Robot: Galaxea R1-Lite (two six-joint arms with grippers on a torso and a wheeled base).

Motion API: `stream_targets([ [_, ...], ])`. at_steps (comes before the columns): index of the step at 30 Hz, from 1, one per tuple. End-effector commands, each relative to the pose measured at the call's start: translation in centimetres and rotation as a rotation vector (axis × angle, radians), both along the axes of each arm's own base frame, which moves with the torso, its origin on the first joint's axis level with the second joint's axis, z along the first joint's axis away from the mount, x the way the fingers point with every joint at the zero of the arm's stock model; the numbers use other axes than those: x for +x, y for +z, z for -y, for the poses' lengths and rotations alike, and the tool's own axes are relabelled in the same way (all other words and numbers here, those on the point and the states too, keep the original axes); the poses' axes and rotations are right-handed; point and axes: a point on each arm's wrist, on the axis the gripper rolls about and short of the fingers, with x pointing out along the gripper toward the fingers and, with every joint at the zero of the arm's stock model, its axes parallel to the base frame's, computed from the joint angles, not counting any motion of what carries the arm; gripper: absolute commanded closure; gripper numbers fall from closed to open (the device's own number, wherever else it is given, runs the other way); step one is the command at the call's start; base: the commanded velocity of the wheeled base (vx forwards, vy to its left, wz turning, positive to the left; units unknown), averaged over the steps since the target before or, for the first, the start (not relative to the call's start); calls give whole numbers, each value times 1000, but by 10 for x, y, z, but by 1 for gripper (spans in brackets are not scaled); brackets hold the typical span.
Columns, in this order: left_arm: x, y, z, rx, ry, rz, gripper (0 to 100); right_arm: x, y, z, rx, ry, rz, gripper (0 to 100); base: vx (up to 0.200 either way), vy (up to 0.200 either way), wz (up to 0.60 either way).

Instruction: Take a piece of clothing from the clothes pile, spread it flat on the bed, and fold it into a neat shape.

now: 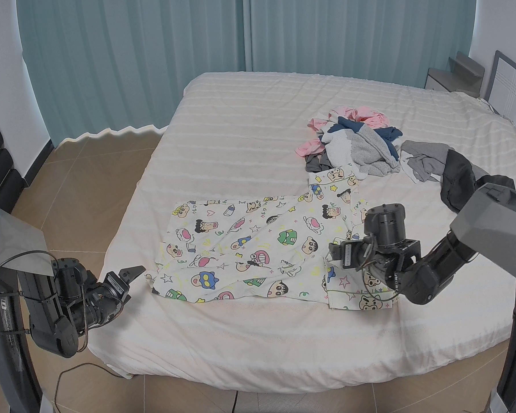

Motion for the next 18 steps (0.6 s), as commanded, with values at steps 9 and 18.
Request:
stream_targets([
  [9, -2, 5, 1, 9, -14, 23, 0, -50, 35, 90, 237, -190, -45, 0, 200, 0, 0],
  [18, -1, 5, 2, 12, -11, 27, 0, -49, 32, 102, 279, -209, -60, 0, 178, 0, 0],
])
